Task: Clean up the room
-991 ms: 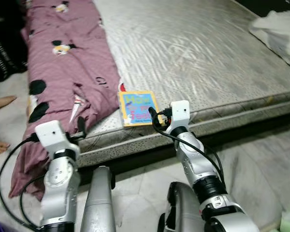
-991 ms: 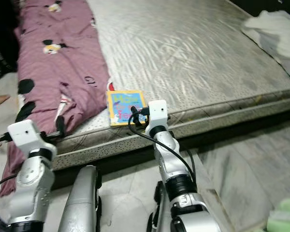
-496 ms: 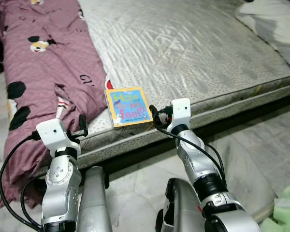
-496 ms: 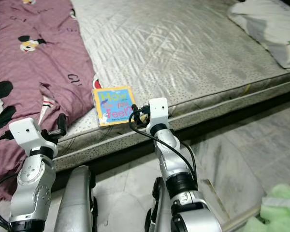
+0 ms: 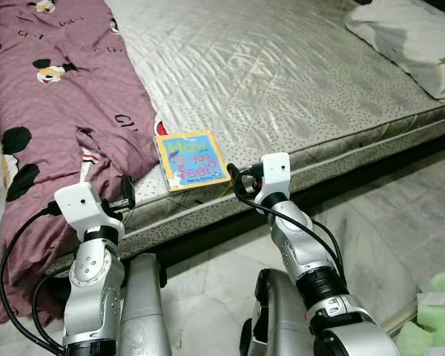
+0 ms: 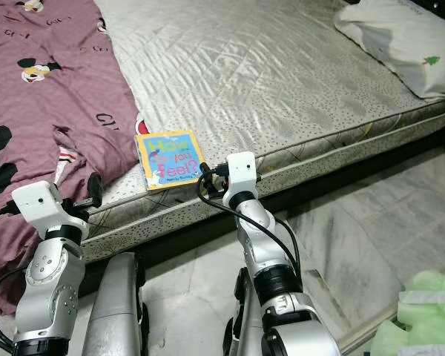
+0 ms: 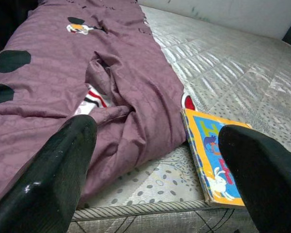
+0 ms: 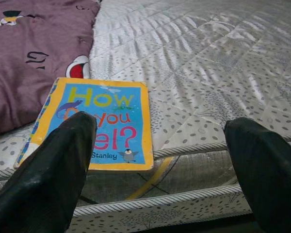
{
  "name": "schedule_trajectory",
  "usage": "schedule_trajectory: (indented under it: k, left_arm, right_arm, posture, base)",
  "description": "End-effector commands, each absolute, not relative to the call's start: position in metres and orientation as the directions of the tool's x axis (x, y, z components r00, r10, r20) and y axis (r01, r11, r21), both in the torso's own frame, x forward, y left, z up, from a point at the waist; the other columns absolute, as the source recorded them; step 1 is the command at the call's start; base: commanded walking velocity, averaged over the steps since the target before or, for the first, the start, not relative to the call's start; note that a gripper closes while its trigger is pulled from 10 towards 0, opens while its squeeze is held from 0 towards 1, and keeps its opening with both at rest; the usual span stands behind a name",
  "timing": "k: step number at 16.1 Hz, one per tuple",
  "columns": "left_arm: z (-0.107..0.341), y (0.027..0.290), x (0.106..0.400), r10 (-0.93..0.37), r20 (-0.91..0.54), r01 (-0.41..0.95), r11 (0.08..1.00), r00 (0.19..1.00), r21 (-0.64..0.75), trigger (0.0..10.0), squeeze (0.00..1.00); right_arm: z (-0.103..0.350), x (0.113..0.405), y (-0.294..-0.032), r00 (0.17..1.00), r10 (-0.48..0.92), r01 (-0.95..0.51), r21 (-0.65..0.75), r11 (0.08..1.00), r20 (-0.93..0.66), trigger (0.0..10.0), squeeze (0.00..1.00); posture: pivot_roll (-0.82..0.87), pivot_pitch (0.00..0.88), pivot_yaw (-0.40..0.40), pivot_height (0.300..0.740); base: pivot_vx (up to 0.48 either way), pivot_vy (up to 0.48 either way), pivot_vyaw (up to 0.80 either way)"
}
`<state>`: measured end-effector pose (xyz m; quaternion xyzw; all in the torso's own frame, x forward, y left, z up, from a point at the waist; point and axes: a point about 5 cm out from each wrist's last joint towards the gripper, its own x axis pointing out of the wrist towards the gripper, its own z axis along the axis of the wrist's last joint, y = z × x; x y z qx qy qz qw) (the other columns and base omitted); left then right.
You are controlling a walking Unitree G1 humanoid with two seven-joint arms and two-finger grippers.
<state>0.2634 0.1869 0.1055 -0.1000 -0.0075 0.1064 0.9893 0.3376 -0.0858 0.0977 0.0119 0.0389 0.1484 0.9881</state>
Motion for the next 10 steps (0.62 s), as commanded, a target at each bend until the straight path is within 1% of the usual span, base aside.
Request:
schedule_trajectory:
  k: [1,3,5,10]
  left_arm:
    - [0.1061,0.1851,0.2631,0.207,-0.005,-0.204,0.958,0.978,-0.202,10.0,0.00]
    - [0.1063,0.1852,0.2648,0.205,-0.006,-0.202,0.958,0.979,-0.202,10.0,0.00]
    - [0.1066,0.1850,0.2649,0.201,-0.004,-0.198,0.959,0.980,-0.203,10.0,0.00]
    - [0.1067,0.1854,0.2655,0.199,-0.004,-0.196,0.959,0.980,-0.203,10.0,0.00]
  right_arm:
    - [0.0981,0.3387,-0.0877,0.955,0.288,-0.286,0.042,0.957,-0.070,10.0,0.00]
    - [0.0989,0.3402,-0.0873,0.955,0.288,-0.285,0.043,0.958,-0.071,10.0,0.00]
    - [0.0988,0.3406,-0.0873,0.955,0.288,-0.285,0.042,0.957,-0.072,10.0,0.00]
    - [0.0991,0.3417,-0.0867,0.955,0.286,-0.284,0.043,0.958,-0.074,10.0,0.00]
  posture:
    - [0.11,0.123,-0.057,0.560]
    - [0.11,0.142,-0.058,0.560]
    - [0.11,0.137,-0.059,0.560]
    - [0.11,0.139,-0.058,0.560]
  base:
    - [0.000,0.000,0.00]
    - [0.000,0.000,0.00]
    - [0.000,0.000,0.00]
    - [0.249,0.000,0.00]
